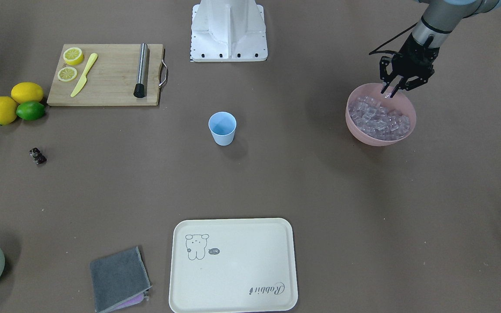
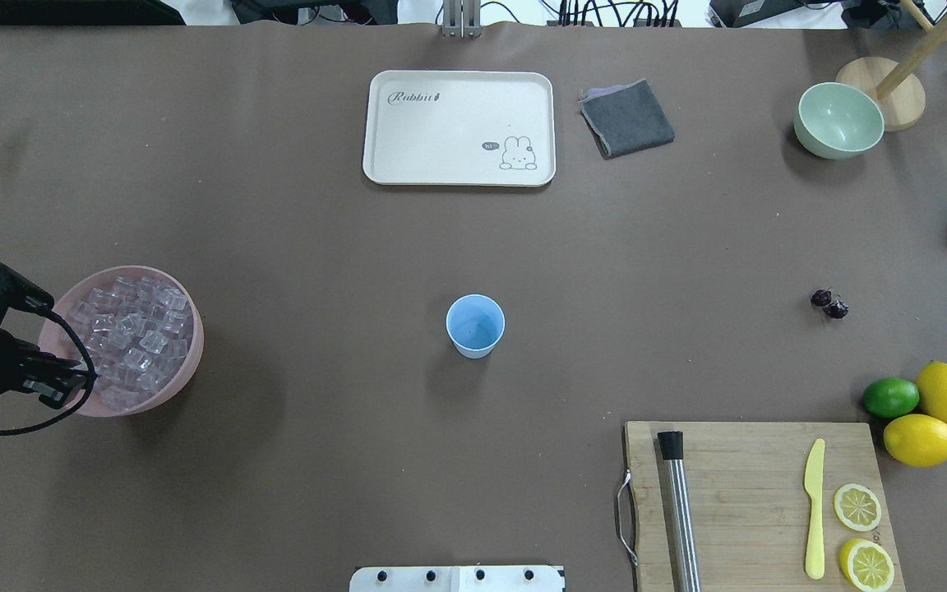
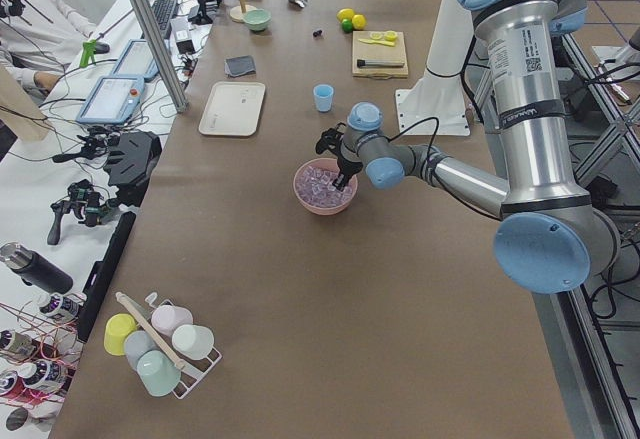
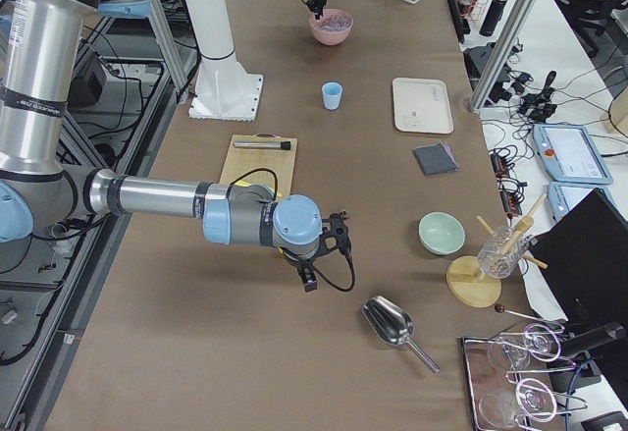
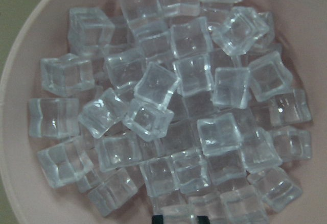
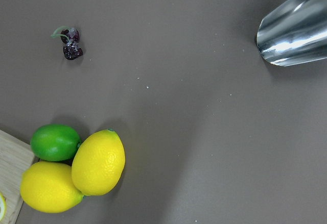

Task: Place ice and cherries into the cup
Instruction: 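Close the left gripper on an ice cube in the bowl, then carry the ice cube with the left gripper over the blue cup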

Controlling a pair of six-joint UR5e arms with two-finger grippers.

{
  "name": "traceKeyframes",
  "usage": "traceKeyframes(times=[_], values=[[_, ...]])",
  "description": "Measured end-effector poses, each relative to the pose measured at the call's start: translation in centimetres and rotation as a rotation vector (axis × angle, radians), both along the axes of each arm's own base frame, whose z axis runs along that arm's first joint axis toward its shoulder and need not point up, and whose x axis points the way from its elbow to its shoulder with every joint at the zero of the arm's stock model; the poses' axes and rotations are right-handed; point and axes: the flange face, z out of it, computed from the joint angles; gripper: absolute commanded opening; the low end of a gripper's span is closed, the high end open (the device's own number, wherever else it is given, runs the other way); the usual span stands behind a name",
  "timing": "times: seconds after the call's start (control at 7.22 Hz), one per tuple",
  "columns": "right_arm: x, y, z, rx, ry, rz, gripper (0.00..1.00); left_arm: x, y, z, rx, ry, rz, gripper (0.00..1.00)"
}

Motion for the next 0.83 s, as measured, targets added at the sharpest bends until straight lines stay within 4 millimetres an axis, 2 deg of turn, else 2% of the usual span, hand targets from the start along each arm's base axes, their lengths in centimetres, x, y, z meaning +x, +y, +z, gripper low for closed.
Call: traceKeyframes(times=[0.28,0.42,0.55,0.69,0.83], values=[[-0.1,0.0,0.0,-0.002,-0.002,0.001,1.0,1.1,-1.0,-3.6,-0.151,0.108,-0.097,0.0],[-0.1,-0.1,-0.1,-0.003,-0.003,0.002,1.0,2.6,-2.1,-6.3,-0.196,0.149,-0.131,0.0],[-0.1,-0.2,-0.2,-0.002,-0.004,0.004,1.0,5.0,-3.7,-10.4,-0.255,0.171,-0.167,0.0],[-0.1,-0.4,-0.4,0.0,-0.004,0.005,1.0,8.2,-5.1,-16.0,-0.319,0.165,-0.191,0.0],[-0.1,-0.5,-0.5,0.003,-0.008,0.004,1.0,11.5,-5.6,-21.8,-0.367,0.142,-0.215,0.0]])
